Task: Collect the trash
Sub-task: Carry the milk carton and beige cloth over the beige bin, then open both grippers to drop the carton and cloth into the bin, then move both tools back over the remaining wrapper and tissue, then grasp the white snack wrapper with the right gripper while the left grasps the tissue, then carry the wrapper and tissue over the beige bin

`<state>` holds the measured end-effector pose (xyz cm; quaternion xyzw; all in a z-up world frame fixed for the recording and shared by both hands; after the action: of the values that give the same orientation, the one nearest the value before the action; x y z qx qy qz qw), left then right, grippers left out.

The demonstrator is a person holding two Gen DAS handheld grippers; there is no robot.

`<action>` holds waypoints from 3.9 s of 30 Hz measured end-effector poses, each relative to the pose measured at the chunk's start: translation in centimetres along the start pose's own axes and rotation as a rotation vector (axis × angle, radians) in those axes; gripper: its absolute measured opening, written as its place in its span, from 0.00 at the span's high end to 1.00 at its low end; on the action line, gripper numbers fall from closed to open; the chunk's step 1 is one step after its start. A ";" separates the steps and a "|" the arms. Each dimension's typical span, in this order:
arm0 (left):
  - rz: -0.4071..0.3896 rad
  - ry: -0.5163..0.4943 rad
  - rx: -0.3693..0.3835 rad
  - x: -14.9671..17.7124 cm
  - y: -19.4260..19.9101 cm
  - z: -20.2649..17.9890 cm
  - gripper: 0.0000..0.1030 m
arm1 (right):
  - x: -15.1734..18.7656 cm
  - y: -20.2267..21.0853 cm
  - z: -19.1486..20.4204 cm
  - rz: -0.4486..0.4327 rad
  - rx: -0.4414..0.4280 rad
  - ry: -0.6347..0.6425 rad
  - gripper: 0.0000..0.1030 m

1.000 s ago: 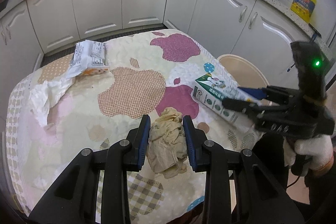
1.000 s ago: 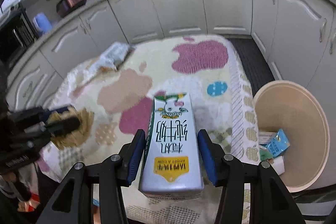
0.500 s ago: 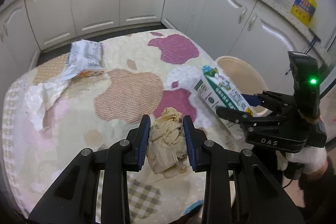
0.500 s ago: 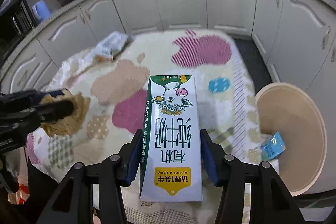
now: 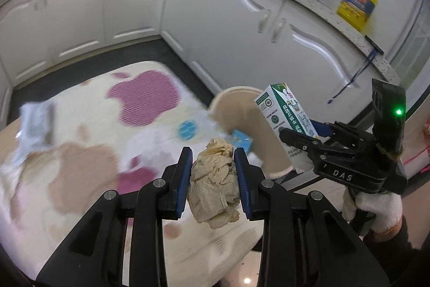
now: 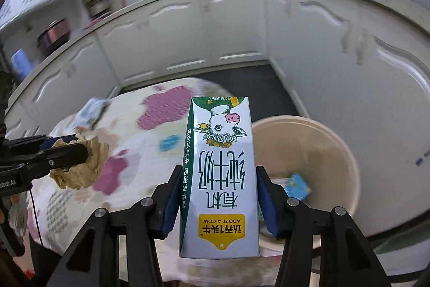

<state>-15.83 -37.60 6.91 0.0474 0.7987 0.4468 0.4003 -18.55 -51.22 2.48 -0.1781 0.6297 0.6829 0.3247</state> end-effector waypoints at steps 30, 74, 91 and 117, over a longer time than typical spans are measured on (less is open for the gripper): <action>0.031 0.071 0.057 -3.0 -10.9 -2.8 0.32 | 1.5 -3.8 -8.4 0.063 0.117 -0.154 0.28; -0.140 0.372 -0.375 7.6 10.8 24.7 0.32 | -3.4 -9.5 20.9 0.100 -0.224 0.167 0.28; -0.067 0.407 -0.426 9.3 8.2 32.4 0.32 | -8.3 -19.8 31.7 0.229 -0.343 0.094 0.24; -0.128 0.258 -0.333 6.5 8.2 23.7 0.82 | -6.3 -13.1 24.4 0.115 -0.365 0.134 0.47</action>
<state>-6.39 -13.89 2.52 -0.1278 0.7598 0.5486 0.3247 -1.16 -28.90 0.29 -0.2429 0.5247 0.7898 0.2048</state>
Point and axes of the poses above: each gripper's, at about its wrist camera, not at the fingertips, and y roughly against the way its jaws point, z to its left, x to its underside, the point moved 8 cm from there along -y, roughly the way its jaws point
